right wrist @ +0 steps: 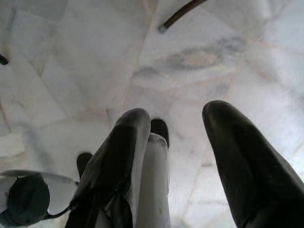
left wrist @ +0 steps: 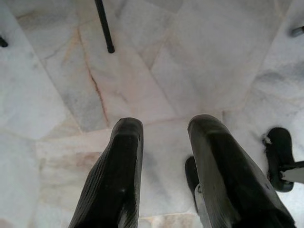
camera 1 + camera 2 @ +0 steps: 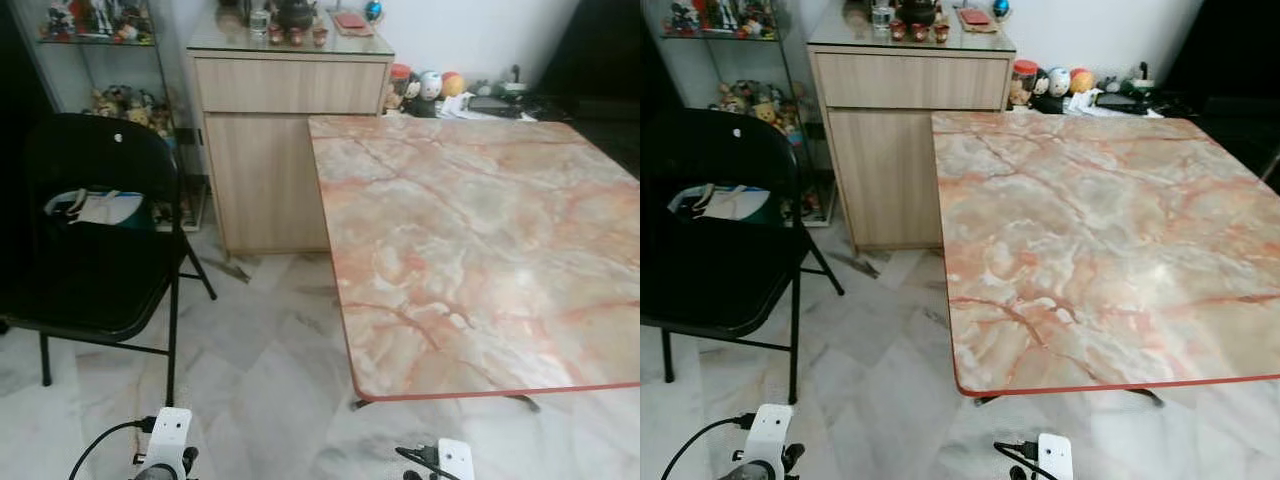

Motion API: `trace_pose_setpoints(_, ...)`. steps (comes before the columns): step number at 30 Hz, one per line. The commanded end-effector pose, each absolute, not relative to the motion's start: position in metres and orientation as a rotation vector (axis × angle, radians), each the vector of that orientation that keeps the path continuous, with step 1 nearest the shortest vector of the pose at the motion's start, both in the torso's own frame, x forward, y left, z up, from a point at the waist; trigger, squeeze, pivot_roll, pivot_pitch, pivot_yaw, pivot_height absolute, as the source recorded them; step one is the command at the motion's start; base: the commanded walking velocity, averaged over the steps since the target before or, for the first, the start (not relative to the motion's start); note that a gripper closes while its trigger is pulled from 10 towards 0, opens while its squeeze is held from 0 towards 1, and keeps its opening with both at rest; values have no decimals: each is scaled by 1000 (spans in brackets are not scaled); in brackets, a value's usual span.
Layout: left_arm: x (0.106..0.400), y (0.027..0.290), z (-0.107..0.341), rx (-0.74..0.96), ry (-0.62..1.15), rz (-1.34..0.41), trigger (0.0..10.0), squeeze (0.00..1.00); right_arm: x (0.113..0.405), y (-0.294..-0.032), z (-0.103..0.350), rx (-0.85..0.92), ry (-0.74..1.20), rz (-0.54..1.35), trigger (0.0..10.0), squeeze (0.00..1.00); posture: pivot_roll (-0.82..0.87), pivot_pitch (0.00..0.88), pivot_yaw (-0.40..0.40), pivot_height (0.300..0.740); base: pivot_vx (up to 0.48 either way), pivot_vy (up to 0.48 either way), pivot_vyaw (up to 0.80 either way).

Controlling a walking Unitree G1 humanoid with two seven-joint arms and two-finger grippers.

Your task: Hang hanger

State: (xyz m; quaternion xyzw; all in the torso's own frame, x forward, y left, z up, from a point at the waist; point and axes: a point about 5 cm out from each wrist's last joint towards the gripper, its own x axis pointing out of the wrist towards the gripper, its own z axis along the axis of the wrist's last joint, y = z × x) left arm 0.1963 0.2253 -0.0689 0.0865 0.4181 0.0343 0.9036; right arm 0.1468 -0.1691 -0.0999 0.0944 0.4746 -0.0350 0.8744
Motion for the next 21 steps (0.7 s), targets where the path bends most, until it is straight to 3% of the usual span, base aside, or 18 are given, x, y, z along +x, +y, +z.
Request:
trace_pose_setpoints(1,195,224,-70,189,872,67,10000,0,147,-174,-100,202,986,-103,10000,0,10,0,-61,740,0,-251,0)
trace_pose_setpoints(21,198,222,-69,180,871,73,10000,0,149,-176,-99,189,984,-118,10000,0,6,0,-63,740,0,-350,0)
